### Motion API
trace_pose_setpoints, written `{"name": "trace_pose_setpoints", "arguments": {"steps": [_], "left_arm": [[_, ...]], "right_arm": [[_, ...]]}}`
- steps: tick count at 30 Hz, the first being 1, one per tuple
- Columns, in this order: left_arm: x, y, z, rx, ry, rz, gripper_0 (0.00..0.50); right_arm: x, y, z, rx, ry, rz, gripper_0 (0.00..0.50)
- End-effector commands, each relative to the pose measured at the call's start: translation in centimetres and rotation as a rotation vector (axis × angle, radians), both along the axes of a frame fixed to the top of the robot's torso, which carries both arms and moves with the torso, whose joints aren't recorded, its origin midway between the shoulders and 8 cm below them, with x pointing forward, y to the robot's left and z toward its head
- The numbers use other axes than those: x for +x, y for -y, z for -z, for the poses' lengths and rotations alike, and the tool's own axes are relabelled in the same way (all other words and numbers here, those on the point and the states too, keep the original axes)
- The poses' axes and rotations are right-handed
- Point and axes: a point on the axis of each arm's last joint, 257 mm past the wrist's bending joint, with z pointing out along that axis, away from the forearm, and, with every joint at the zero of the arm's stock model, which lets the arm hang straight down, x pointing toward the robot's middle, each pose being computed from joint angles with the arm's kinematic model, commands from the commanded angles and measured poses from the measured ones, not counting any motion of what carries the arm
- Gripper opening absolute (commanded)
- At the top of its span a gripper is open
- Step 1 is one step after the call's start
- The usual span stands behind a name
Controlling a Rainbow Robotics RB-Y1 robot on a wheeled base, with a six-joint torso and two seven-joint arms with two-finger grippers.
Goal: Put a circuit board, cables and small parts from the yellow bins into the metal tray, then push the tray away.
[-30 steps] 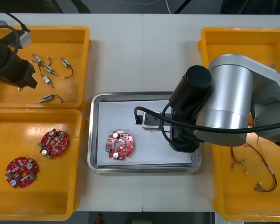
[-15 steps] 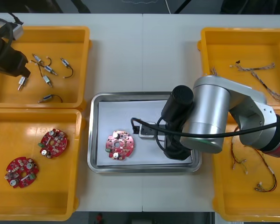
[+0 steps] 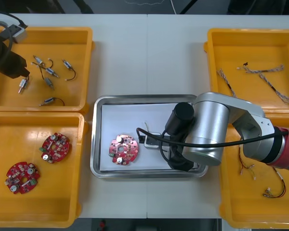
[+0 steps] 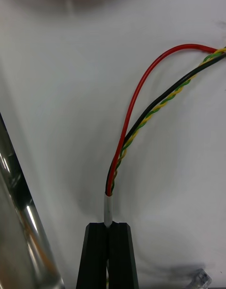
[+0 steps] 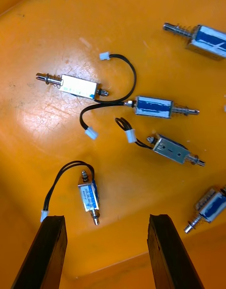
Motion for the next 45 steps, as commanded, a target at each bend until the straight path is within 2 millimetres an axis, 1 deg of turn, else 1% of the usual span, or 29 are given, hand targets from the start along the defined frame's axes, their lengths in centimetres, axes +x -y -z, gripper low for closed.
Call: {"name": "trace_pose_setpoints", "arguments": {"steps": [1, 2, 3, 4, 6, 7, 8, 9, 11, 14, 16, 20, 22, 23, 25, 26, 28, 29, 31, 33, 35, 38, 39, 40, 41, 43, 45], "left_arm": [[1.5, -1.5, -3.1, 0.088, 0.06, 0.024, 0.5], [1.6, -1.6, -2.7, 0.08, 0.057, 0.02, 0.5], [1.7, -1.8, -2.3, 0.076, 0.056, 0.018, 0.5], [1.7, -1.9, -2.1, 0.075, 0.053, 0.014, 0.5], [1.8, -2.1, -1.3, 0.076, 0.047, 0.011, 0.5], [1.8, -2.2, -1.0, 0.077, 0.046, 0.01, 0.5], [1.9, -2.3, -0.6, 0.08, 0.043, 0.008, 0.5], [2.0, -2.4, -0.4, 0.079, 0.041, 0.005, 0.5], [2.0, -2.5, 0.2, 0.083, 0.035, 0.003, 0.5], [2.0, -2.7, 0.8, 0.09, 0.036, 0.001, 0.5], [2.1, -2.9, 1.0, 0.09, 0.039, -0.001, 0.5], [2.1, -3.3, 1.5, 0.097, 0.05, -0.007, 0.5], [2.1, -3.6, 2.0, 0.098, 0.054, -0.01, 0.5], [2.1, -3.6, 2.1, 0.1, 0.056, -0.009, 0.5], [2.2, -3.7, 2.3, 0.103, 0.06, -0.008, 0.5], [2.2, -3.7, 2.4, 0.105, 0.06, -0.007, 0.5], [2.3, -3.7, 2.7, 0.118, 0.057, -0.004, 0.5], [2.3, -3.6, 2.8, 0.119, 0.057, -0.002, 0.5], [2.2, -3.8, 3.4, 0.116, 0.053, -0.009, 0.5], [2.3, -3.7, 3.9, 0.107, 0.051, -0.011, 0.5], [2.2, -3.7, 4.1, 0.102, 0.048, -0.013, 0.5], [2.0, -3.7, 4.7, 0.095, 0.039, -0.016, 0.5], [2.1, -3.7, 4.7, 0.096, 0.042, -0.016, 0.5], [2.0, -3.8, 4.9, 0.096, 0.041, -0.017, 0.5], [1.9, -3.9, 5.1, 0.096, 0.039, -0.019, 0.5], [1.8, -4.2, 5.3, 0.098, 0.039, -0.022, 0.5], [1.7, -4.3, 5.6, 0.098, 0.037, -0.024, 0.5]], "right_arm": [[-1.4, -2.0, 0.4, 0.036, -0.024, -0.019, 0.0], [-1.4, -2.1, 0.4, 0.038, -0.024, -0.021, 0.0], [-1.4, -2.3, 0.4, 0.039, -0.023, -0.025, 0.047], [-1.4, -2.3, 0.4, 0.038, -0.023, -0.027, 0.083], [-1.5, -2.5, 0.4, 0.04, -0.023, -0.033, 0.278], [-1.5, -2.6, 0.4, 0.041, -0.023, -0.035, 0.314], [-1.6, -2.7, 0.3, 0.041, -0.023, -0.038, 0.364], [-1.6, -2.7, 0.3, 0.043, -0.022, -0.04, 0.396], [-1.7, -2.9, 0.1, 0.044, -0.018, -0.048, 0.424], [-1.8, -3.3, -0.2, 0.051, -0.011, -0.061, 0.445], [-1.7, -3.6, -0.8, 0.056, 0.001, -0.07, 0.449], [-1.2, -4.1, -3.0, 0.076, 0.034, -0.075, 0.449], [-0.7, -3.9, -5.0, 0.075, 0.064, -0.071, 0.448], [-0.6, -3.7, -5.4, 0.069, 0.07, -0.068, 0.449], [-0.4, -3.5, -7.3, 0.055, 0.095, -0.07, 0.449], [-0.5, -3.4, -7.6, 0.051, 0.099, -0.068, 0.451], [-0.4, -2.6, -9.2, 0.033, 0.113, -0.048, 0.449], [-0.4, -2.5, -9.6, 0.03, 0.115, -0.044, 0.449], [-0.6, -1.5, -11.1, 0.009, 0.119, -0.018, 0.447], [-0.7, -0.7, -12.1, -0.003, 0.116, 0.006, 0.449], [-0.6, -0.9, -13.3, 0.024, 0.121, 0.016, 0.449], [0.2, -1.7, -16.3, 0.104, 0.169, 0.031, 0.447], [0.4, -1.7, -16.8, 0.115, 0.183, 0.034, 0.449], [0.6, -1.8, -17.9, 0.142, 0.202, 0.042, 0.449], [0.8, -1.7, -18.4, 0.152, 0.213, 0.045, 0.449], [1.5, -1.5, -20.4, 0.198, 0.254, 0.069, 0.449], [2.1, -1.1, -21.7, 0.229, 0.275, 0.091, 0.447]]}}
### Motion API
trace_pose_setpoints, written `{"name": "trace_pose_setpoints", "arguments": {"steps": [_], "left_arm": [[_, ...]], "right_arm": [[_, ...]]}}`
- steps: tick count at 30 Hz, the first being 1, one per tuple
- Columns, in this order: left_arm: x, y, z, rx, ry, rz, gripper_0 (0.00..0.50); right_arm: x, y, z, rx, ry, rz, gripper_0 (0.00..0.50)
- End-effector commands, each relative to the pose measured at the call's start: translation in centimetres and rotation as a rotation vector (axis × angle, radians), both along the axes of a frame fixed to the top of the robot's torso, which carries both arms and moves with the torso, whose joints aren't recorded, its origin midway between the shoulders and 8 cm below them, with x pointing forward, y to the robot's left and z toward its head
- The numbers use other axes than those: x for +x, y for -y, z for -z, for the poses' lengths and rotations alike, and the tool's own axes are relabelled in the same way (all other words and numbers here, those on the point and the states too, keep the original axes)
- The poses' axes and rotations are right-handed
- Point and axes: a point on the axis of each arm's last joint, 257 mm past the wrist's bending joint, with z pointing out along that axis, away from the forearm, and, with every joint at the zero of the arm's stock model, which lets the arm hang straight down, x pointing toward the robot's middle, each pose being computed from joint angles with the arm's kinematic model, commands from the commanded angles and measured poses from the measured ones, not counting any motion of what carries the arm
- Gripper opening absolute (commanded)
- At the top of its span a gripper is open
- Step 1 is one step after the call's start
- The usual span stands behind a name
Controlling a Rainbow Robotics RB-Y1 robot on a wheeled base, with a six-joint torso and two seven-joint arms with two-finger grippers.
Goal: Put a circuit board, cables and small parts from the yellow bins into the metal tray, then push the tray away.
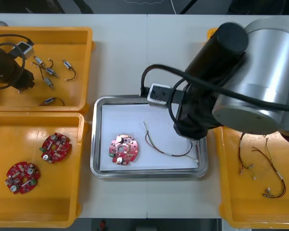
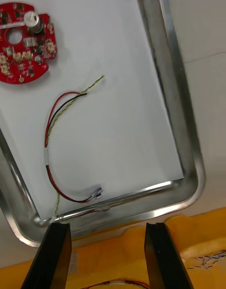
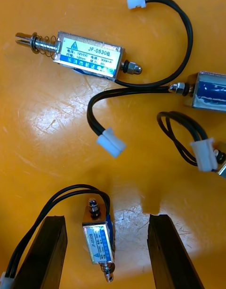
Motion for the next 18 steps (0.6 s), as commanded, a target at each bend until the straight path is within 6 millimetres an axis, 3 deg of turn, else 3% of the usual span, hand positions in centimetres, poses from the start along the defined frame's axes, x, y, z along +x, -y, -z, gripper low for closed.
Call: {"name": "trace_pose_setpoints", "arguments": {"steps": [1, 6, 9, 10, 11, 13, 18], "left_arm": [[-0.6, -2.2, 0.0, 0.045, 0.004, 0.011, 0.5], [-1.0, -2.6, 1.0, 0.044, -0.002, 0.004, 0.5], [-1.3, -2.9, 1.4, 0.045, -0.009, 0.0, 0.5], [-1.3, -2.9, 1.5, 0.045, -0.009, -0.002, 0.456], [-1.4, -2.9, 1.5, 0.044, -0.01, -0.003, 0.242], [-1.4, -3.0, 1.6, 0.043, -0.01, -0.005, 0.0], [-1.4, -3.0, 1.5, 0.033, -0.005, -0.014, 0.0]], "right_arm": [[1.5, -0.5, -5.9, 0.122, 0.108, 0.026, 0.449], [2.8, 1.9, -8.4, 0.176, 0.139, 0.091, 0.449], [3.8, 4.5, -9.3, 0.197, 0.146, 0.162, 0.449], [4.3, 5.8, -9.5, 0.207, 0.145, 0.2, 0.449], [4.8, 7.0, -9.8, 0.215, 0.147, 0.234, 0.449], [5.6, 9.1, -10.0, 0.226, 0.143, 0.295, 0.449], [7.5, 14.5, -11.0, 0.264, 0.157, 0.456, 0.448]]}}
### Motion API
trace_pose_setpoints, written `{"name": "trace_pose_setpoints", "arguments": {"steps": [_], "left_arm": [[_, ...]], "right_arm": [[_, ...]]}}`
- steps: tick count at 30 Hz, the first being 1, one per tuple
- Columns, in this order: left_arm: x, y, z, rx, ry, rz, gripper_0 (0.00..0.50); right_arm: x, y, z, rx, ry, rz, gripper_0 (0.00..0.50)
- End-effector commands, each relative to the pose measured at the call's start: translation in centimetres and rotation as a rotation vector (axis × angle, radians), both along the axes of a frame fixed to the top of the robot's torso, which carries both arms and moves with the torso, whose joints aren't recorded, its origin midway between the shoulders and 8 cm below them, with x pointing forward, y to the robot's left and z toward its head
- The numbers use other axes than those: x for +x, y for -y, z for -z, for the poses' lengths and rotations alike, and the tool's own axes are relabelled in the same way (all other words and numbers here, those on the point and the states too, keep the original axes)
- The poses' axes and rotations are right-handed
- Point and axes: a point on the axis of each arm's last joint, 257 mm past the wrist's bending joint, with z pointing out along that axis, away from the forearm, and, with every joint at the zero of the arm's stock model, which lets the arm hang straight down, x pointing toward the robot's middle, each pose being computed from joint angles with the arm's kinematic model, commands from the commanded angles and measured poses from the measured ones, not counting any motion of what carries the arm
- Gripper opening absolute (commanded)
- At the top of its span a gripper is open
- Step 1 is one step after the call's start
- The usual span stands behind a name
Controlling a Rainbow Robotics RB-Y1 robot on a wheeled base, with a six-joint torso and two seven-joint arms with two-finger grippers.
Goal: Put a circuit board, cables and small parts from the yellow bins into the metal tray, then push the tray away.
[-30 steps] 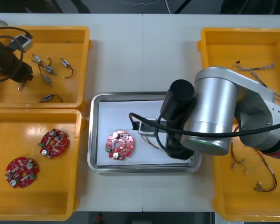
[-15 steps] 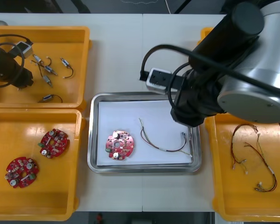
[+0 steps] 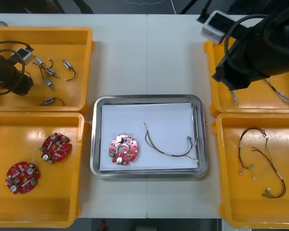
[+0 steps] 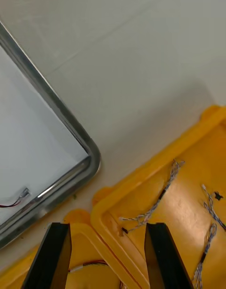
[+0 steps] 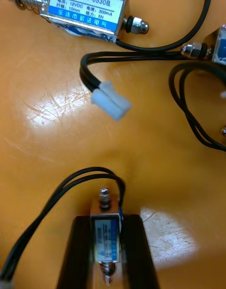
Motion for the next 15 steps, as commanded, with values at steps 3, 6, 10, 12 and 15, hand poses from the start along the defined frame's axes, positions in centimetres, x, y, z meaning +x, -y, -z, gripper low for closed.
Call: {"name": "trace_pose_setpoints", "arguments": {"steps": [3, 6, 10, 12, 15], "left_arm": [[-0.9, -2.4, -0.3, 0.022, -0.001, -0.012, 0.0], [-1.2, -2.5, -1.2, -0.002, -0.002, -0.02, 0.0], [-2.1, -2.5, -3.6, -0.002, -0.017, -0.018, 0.0], [-2.6, -2.4, -4.6, -0.002, -0.029, -0.016, 0.0], [-3.7, -1.9, -6.3, -0.009, -0.049, -0.017, 0.0]], "right_arm": [[2.2, 8.4, -2.1, 0.088, 0.023, 0.25, 0.448], [3.0, 10.9, -2.7, 0.121, 0.028, 0.322, 0.45], [3.7, 13.9, -3.1, 0.15, 0.03, 0.417, 0.448], [4.0, 15.2, -3.0, 0.153, 0.028, 0.457, 0.449], [4.3, 16.9, -2.5, 0.154, 0.019, 0.511, 0.449]]}}
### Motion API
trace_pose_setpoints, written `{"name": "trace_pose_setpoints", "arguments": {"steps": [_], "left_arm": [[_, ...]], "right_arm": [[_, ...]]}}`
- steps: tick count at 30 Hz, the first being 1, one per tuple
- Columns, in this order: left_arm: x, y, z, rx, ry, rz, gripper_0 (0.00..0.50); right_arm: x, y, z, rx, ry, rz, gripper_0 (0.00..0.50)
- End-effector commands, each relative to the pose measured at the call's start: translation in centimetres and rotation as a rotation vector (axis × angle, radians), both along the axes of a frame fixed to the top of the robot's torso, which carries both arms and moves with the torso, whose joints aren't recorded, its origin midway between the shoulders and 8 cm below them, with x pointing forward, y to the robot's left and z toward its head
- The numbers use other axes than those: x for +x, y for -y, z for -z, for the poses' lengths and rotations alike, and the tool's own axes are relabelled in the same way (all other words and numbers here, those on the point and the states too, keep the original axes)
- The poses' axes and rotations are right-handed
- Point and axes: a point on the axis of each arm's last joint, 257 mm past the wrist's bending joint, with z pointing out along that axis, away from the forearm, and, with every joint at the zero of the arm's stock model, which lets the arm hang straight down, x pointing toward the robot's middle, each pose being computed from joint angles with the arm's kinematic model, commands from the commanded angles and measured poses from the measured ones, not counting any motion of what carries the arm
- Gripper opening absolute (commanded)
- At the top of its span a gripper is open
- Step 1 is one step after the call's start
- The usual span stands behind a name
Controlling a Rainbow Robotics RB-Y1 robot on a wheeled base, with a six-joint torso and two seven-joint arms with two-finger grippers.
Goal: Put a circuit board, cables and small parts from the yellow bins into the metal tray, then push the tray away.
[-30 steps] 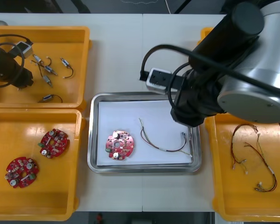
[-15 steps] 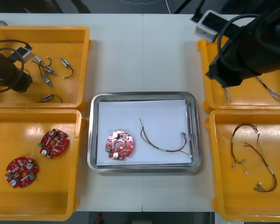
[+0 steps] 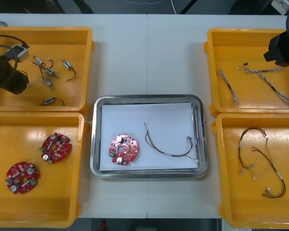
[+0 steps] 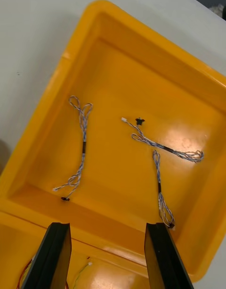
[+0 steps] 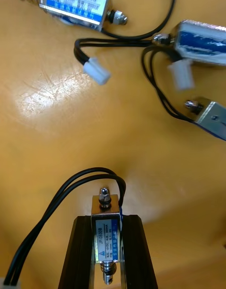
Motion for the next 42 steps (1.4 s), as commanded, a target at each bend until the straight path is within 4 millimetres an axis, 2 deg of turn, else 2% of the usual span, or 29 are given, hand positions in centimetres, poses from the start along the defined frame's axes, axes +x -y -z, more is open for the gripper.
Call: {"name": "trace_pose_setpoints", "arguments": {"steps": [1, 3, 9, 17, 21, 26, 33, 37, 42], "left_arm": [[-1.9, -2.4, -4.9, 0.029, 0.012, -0.041, 0.0], [-2.8, -1.6, -6.2, 0.029, -0.004, -0.066, 0.0], [-5.3, 1.4, -8.2, 0.021, -0.043, -0.123, 0.0], [-8.5, 5.9, -9.2, -0.006, -0.03, -0.143, 0.0], [-8.8, 9.0, -9.7, -0.03, -0.006, -0.075, 0.0], [-9.4, 13.1, -9.5, -0.046, 0.01, -0.036, 0.001], [-10.6, 20.0, -8.5, -0.073, 0.007, 0.05, 0.001], [-11.3, 23.8, -8.0, -0.092, -0.005, 0.093, 0.0], [-12.2, 27.3, -6.7, -0.109, -0.035, 0.121, 0.001]], "right_arm": [[0.2, 4.1, -0.8, -0.002, 0.01, 0.115, 0.448], [0.3, 5.1, -0.4, -0.004, 0.0, 0.144, 0.447], [0.4, 6.7, 1.5, 0.008, -0.068, 0.18, 0.449], [0.2, 8.6, 4.4, 0.021, -0.178, 0.189, 0.45], [0.6, 10.2, 5.3, -0.006, -0.241, 0.165, 0.449], [2.2, 11.6, 5.1, -0.017, -0.262, 0.144, 0.447], [5.0, 13.1, 4.9, -0.037, -0.221, 0.118, 0.448], [6.4, 13.9, 5.6, -0.041, -0.201, 0.098, 0.449], [7.7, 14.8, 6.8, -0.052, -0.179, 0.078, 0.452]]}}
